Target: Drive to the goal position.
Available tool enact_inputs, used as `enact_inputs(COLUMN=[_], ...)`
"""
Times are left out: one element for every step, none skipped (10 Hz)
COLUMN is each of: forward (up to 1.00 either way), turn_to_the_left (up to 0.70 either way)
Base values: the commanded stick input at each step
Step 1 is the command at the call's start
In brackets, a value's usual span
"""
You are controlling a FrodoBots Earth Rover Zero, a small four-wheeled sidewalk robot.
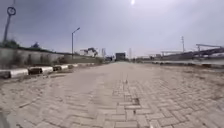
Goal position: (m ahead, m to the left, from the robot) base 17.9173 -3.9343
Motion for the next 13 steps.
enact_inputs(forward=[1.00, 1.00, 1.00, 1.00, 1.00, 1.00, 1.00, 1.00, 1.00, 1.00, 1.00, 1.00, 1.00], turn_to_the_left=[0.00, 0.00, 0.00, 0.00, 0.00, 0.00, 0.00, 0.00, 0.00, 0.00, 0.00, 0.00, 0.00])
